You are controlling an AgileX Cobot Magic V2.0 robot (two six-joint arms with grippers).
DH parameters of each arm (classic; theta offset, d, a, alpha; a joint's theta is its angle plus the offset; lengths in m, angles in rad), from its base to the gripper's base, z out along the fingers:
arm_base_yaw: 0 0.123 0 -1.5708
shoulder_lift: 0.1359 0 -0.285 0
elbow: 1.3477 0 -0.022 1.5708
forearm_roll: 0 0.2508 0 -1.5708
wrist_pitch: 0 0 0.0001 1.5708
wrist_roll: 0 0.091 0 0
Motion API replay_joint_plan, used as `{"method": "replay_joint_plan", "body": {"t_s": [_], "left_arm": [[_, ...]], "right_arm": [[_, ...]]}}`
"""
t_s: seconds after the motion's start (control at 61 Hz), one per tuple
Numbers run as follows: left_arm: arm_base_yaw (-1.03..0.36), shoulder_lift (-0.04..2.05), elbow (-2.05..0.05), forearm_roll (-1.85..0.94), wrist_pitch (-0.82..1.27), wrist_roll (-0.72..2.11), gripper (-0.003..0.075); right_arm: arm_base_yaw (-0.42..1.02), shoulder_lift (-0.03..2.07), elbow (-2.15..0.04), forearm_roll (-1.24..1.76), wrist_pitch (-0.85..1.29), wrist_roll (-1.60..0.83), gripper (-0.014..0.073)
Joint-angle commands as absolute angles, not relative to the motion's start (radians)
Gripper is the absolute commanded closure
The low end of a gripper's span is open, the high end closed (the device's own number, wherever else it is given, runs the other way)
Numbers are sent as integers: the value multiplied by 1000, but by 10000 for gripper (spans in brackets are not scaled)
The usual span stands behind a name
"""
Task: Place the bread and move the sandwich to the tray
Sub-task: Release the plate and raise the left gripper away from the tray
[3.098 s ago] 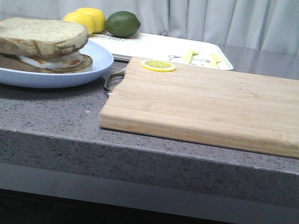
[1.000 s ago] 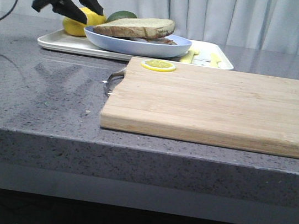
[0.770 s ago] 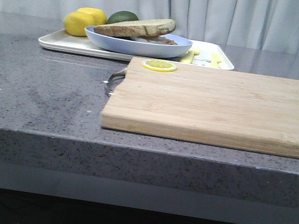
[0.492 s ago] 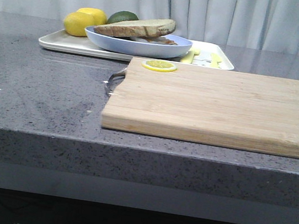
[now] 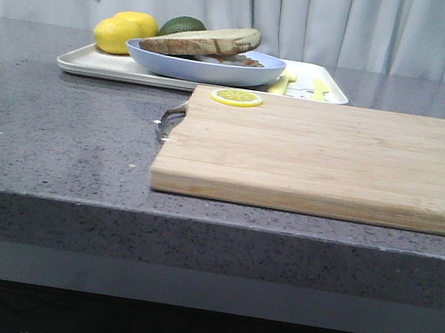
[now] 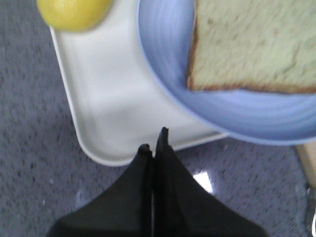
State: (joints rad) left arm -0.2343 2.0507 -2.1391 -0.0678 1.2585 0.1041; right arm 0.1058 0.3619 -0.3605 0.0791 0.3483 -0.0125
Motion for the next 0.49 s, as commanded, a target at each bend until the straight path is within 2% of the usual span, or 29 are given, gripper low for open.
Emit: {"method": "replay_joint_plan", "body": {"t_s": [0.0,0.279,0.475], "left_arm": [[-214,1934,-2050,-56,1242,84,739],[-129,1647,-1706,-62,1028,57,739],[-66,1399,-1434,-90,805,57,739]], "right_arm": [[103,366,-387,77,257,-14,660],[103,366,-387,77,257,-14,660],[103,366,-387,77,258,-14,660]]}}
